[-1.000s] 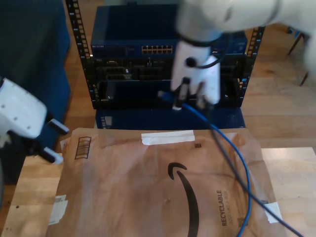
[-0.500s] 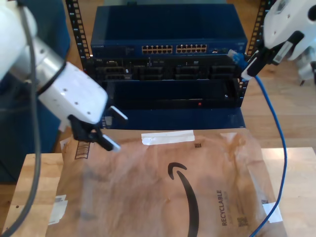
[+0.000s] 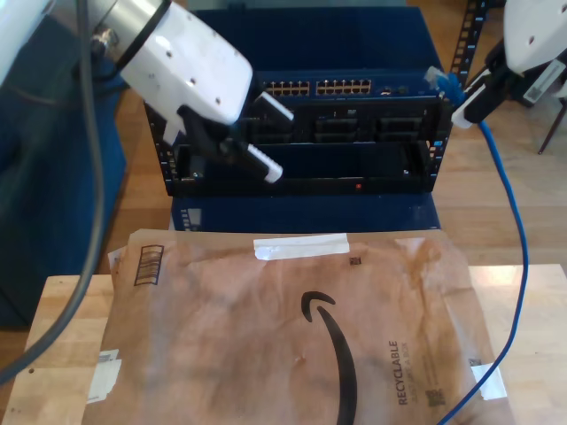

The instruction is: Grab the cable and plug it in

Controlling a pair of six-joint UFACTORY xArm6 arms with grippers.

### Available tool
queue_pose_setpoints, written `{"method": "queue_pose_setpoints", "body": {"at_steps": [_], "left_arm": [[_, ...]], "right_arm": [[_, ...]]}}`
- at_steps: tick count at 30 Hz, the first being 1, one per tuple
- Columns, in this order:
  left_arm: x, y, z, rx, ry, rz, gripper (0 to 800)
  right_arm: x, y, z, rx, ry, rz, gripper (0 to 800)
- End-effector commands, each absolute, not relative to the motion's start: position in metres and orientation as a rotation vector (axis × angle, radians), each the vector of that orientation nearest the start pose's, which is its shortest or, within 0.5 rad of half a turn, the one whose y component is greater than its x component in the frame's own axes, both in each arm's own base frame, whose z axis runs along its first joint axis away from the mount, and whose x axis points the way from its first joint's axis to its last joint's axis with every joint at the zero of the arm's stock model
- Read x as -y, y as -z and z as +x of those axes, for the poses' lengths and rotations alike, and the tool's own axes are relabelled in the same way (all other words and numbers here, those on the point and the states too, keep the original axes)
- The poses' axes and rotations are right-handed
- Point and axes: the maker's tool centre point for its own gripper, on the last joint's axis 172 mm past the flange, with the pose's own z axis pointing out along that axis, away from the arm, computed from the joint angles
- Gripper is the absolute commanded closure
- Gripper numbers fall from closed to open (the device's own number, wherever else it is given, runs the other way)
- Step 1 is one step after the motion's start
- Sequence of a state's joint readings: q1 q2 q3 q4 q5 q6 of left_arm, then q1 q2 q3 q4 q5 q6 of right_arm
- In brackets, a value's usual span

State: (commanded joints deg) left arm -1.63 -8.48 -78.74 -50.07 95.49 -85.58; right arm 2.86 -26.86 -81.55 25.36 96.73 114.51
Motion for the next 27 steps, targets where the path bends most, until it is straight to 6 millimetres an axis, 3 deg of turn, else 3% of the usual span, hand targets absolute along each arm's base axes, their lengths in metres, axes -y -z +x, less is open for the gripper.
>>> {"method": "queue_pose_setpoints", "body": {"at_steps": [3,7,12,15,20,27], "left_arm": [[0.230,-0.461,0.385,-1.555,0.943,1.836,0],[0.245,-0.507,0.372,-1.465,1.001,1.811,0],[0.248,-0.546,0.362,-1.447,0.982,1.824,0],[0.248,-0.555,0.359,-1.447,0.972,1.825,0],[0.246,-0.553,0.348,-1.461,1.015,1.847,0],[0.247,-0.552,0.347,-1.461,1.022,1.845,0]], "right_arm": [[-0.135,-0.501,0.330,-2.175,-0.373,-1.640,798],[-0.136,-0.487,0.323,-2.177,-0.393,-1.659,798],[-0.135,-0.487,0.320,-2.156,-0.386,-1.681,798],[-0.135,-0.487,0.320,-2.117,-0.372,-1.721,798],[-0.149,-0.496,0.319,-2.046,-0.429,-1.725,798],[-0.147,-0.505,0.324,-2.041,-0.422,-1.692,798]]}}
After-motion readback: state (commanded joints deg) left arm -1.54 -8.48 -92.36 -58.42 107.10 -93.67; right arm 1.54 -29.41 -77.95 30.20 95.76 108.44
